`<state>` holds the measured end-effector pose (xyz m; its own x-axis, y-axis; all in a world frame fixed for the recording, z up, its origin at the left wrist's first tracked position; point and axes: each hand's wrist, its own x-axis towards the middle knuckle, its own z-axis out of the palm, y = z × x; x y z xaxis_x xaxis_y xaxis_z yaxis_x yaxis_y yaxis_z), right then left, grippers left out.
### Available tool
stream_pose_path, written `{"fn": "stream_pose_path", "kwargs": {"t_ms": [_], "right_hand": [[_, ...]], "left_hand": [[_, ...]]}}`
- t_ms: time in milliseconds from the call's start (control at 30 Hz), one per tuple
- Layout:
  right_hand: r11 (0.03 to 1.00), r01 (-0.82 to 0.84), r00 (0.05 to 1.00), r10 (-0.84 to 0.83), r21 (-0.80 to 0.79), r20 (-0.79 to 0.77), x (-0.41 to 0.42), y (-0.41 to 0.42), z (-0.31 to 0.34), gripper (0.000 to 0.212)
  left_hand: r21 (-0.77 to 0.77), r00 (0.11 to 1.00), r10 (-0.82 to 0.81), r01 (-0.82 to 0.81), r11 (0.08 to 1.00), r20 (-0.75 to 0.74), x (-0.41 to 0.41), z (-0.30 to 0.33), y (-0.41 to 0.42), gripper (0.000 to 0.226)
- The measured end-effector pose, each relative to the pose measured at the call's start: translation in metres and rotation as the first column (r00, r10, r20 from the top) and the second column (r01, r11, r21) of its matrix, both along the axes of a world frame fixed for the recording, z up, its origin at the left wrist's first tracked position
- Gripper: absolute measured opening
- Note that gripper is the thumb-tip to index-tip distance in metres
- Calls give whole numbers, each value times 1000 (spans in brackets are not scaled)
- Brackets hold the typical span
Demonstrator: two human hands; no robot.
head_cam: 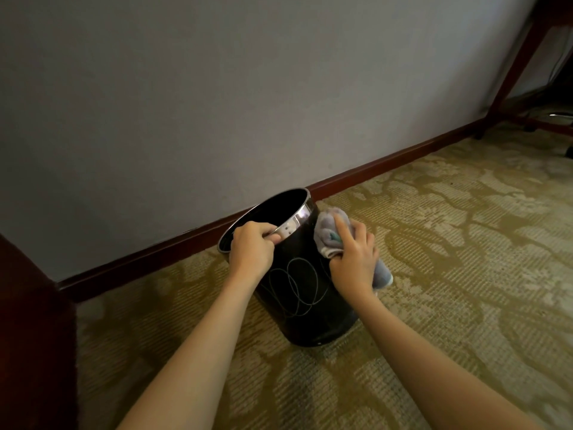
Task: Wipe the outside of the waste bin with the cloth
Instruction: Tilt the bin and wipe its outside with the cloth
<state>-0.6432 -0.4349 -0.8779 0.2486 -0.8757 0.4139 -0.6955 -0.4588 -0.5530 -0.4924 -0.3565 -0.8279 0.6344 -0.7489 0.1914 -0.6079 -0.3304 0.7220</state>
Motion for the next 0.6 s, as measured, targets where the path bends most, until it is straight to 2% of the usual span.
{"fn": "stream_pose_path", "kwargs": {"t_ms": [200, 300, 367, 433, 533, 600], "right_hand": [[972, 109, 956, -46, 208, -289, -54, 2, -51, 65], [935, 178, 932, -61, 307, -356, -63, 0, -54, 65], [937, 189, 936, -81, 294, -343, -56, -1, -45, 62], [962, 150, 962, -89, 230, -258, -43, -1, -31, 62], [993, 28, 997, -18, 118, -79, -16, -3, -3, 63], [998, -48, 998, 49, 34, -27, 0, -6, 13, 64]], "left_hand": [[-25, 997, 7, -9, 1000, -82, 10, 2, 3, 14], [-32, 998, 5, -8, 999, -67, 10, 1, 2, 15], [-35, 999, 20, -22, 999, -50, 7, 0, 1, 11], [-38, 999, 46, -47, 998, -22, 6, -1, -1, 12], [-45, 998, 60, -60, 997, 0, 5, -2, -3, 13], [-27, 999, 55, -55, 998, 0, 5, -2, -2, 11]]}}
